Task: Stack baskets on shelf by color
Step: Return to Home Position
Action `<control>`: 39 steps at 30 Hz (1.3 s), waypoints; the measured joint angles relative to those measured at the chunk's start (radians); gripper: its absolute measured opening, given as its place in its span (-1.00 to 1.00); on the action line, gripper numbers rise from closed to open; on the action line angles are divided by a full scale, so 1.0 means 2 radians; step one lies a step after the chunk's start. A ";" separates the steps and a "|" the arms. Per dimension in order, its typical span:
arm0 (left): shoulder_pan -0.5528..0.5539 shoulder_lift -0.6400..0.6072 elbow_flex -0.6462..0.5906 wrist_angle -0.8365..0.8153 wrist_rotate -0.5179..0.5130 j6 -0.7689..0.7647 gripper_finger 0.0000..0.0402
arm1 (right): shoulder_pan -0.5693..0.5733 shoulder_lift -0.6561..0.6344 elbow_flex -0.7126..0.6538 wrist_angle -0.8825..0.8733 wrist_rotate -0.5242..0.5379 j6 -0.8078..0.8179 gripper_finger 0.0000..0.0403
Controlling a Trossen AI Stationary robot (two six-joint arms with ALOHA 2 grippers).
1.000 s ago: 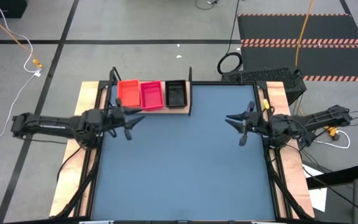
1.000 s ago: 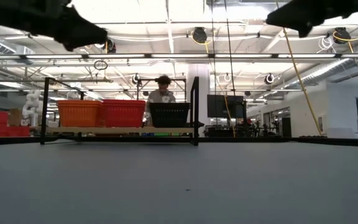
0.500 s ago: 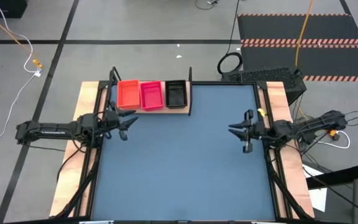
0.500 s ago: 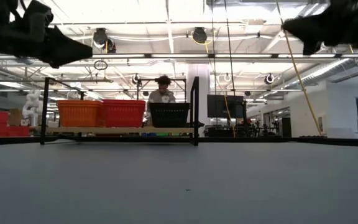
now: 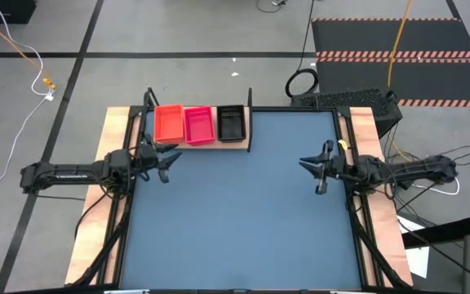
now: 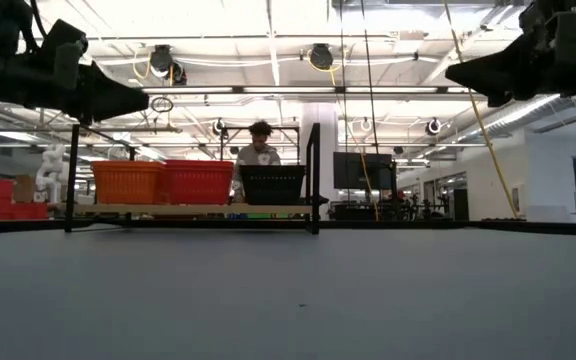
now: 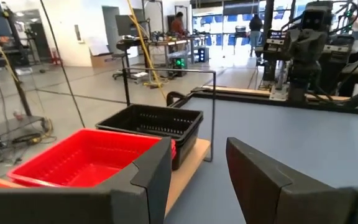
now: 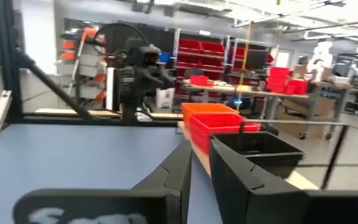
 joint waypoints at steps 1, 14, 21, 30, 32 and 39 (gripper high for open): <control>-0.001 -0.003 0.000 -0.005 0.002 -0.005 -0.22 | 0.000 -0.013 0.000 -0.010 0.008 0.000 -0.75; -0.028 -0.088 0.000 -0.089 0.081 0.007 -0.22 | 0.000 -0.118 -0.007 -0.106 0.013 0.002 -0.75; -0.030 -0.134 0.000 -0.159 0.079 0.029 -0.22 | 0.001 -0.120 -0.014 -0.093 -0.069 0.001 -0.75; -0.026 -0.138 0.001 -0.161 0.092 0.026 -0.22 | 0.001 -0.120 -0.015 -0.125 -0.069 0.002 -0.75; -0.026 -0.131 0.001 -0.162 0.093 0.029 -0.22 | 0.001 -0.120 -0.015 -0.140 -0.070 0.001 -0.75; -0.026 -0.099 0.001 -0.162 0.093 0.047 -0.22 | 0.000 -0.118 -0.033 -0.138 -0.067 -0.008 -0.75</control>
